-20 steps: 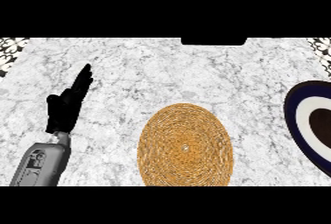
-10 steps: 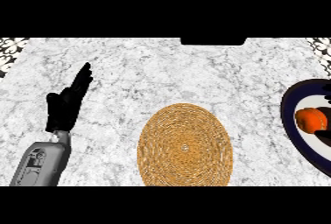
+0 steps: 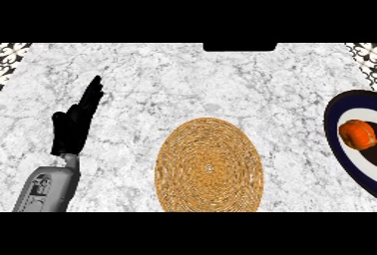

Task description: Pick the squash from the placemat and place it in the plate

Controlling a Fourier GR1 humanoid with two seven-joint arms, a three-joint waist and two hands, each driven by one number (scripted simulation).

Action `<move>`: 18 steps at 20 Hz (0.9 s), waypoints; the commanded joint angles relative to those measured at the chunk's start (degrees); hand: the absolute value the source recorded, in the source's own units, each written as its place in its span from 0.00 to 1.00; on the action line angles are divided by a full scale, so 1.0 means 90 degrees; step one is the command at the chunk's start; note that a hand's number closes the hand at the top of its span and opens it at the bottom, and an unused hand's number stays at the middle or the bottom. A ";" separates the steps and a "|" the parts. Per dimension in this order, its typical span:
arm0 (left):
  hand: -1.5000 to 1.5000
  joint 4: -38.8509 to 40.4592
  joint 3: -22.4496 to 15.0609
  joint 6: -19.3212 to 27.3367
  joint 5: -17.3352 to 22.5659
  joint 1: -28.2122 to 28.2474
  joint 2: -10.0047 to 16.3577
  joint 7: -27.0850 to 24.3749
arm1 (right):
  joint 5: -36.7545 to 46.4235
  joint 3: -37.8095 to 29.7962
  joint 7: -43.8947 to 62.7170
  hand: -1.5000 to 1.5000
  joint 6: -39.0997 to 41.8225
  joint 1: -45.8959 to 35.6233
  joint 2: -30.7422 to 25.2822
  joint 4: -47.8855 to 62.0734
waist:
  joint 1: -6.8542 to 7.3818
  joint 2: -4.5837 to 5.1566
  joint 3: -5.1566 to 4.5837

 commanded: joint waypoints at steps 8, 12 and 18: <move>0.50 -0.0065 -0.0082 -0.0081 -0.0065 -0.0050 -0.0070 0.0036 | -0.0982 -0.1457 -0.0407 0.00 0.1177 0.0722 -0.1719 0.2044 | 0.0070 0.0052 0.0030; 0.50 -0.0099 0.0019 -0.0044 0.0030 -0.0201 -0.0107 0.0314 | -0.0931 -0.1486 -0.0759 0.00 0.1729 0.1109 -0.2112 0.2390 | 0.0072 0.0058 0.0045; 0.50 -0.0322 -0.0009 -0.0074 0.0000 -0.0060 -0.0083 0.0200 | -0.0753 -0.1385 -0.1502 0.00 0.1694 0.1590 -0.1892 0.2425 | 0.0117 0.0046 0.0070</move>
